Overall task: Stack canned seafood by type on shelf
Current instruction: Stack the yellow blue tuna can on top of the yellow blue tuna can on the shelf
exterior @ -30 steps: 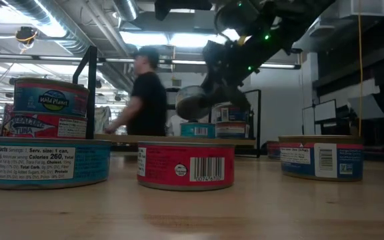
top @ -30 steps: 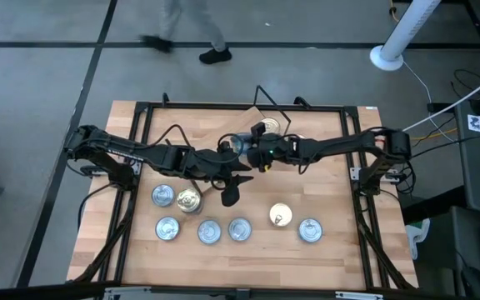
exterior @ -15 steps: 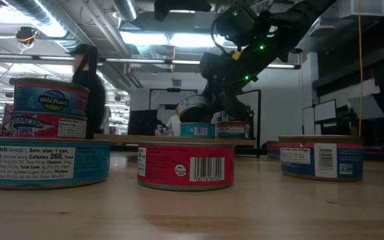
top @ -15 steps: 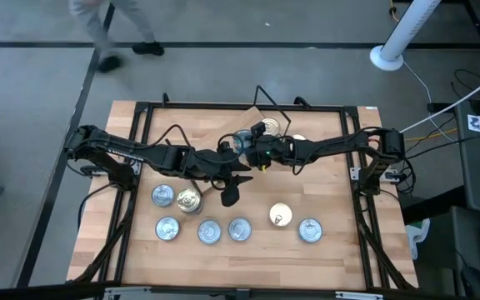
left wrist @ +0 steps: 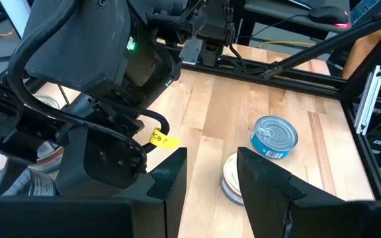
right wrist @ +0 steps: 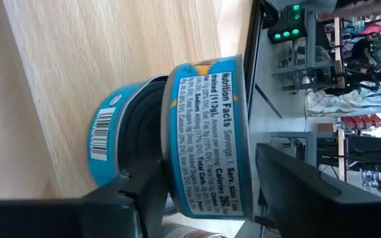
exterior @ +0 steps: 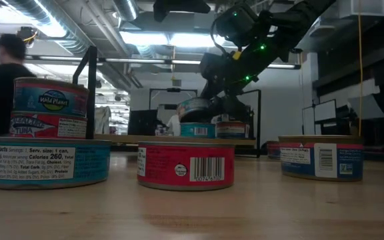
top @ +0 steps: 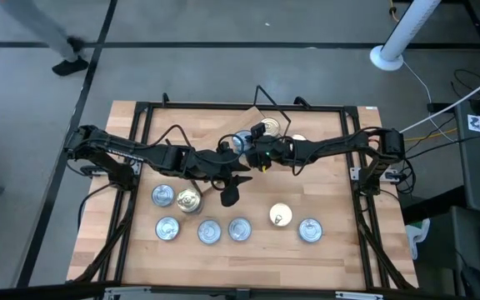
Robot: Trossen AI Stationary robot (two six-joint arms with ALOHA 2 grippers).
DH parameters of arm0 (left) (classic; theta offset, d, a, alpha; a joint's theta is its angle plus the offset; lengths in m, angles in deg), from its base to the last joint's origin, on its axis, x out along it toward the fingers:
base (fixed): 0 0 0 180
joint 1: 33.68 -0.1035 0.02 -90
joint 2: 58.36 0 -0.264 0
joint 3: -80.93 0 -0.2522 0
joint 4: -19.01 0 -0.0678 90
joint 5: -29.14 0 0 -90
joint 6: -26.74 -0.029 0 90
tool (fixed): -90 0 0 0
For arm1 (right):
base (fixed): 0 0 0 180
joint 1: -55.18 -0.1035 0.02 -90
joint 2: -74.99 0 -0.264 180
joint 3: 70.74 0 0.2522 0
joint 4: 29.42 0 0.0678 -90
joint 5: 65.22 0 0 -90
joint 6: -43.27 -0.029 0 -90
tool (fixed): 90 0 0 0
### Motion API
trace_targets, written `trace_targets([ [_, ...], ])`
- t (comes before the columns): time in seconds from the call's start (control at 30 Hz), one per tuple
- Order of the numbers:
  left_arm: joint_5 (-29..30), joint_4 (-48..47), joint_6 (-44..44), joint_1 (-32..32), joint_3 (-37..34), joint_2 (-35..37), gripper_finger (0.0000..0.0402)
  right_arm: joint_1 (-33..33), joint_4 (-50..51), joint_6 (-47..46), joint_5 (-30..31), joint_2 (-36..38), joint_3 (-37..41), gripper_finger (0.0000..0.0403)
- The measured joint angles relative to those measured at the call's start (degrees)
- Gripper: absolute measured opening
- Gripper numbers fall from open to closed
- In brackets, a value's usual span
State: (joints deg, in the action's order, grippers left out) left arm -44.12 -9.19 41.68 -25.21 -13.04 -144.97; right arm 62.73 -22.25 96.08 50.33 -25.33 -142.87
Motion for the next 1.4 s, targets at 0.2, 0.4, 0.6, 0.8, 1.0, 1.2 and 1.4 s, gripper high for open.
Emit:
trace_targets([
  [0.2,0.0,0.0,0.1,0.0,0.0,0.0,0.0127,0.0,0.8,0.2,2.6,0.0,0.0,0.0240],
  [0.4,0.0,0.0,0.1,0.0,0.0,0.0,0.0127,0.0,5.5,0.1,1.5,0.0,-1.1,0.0241],
  [0.6,0.0,0.0,0.1,0.0,0.0,0.0,0.0127,0.0,10.0,-1.5,0.3,0.0,-3.9,0.0241],
  [0.8,0.0,0.0,1.6,0.0,0.0,0.0,0.0127,0.0,12.4,-1.6,0.4,0.0,-6.3,0.0241],
  [1.0,0.0,0.0,1.6,0.1,0.0,0.0,0.0127,0.0,17.5,-1.5,0.0,0.0,-7.6,0.0241],
  [1.2,0.0,0.0,1.6,0.1,0.0,0.0,0.0127,0.0,19.6,-1.5,-0.7,0.1,-7.7,0.0241],
  [1.4,0.0,0.0,1.6,0.1,0.0,0.0,0.0127,0.0,20.9,-1.4,-0.7,0.1,-7.7,0.0241],
])
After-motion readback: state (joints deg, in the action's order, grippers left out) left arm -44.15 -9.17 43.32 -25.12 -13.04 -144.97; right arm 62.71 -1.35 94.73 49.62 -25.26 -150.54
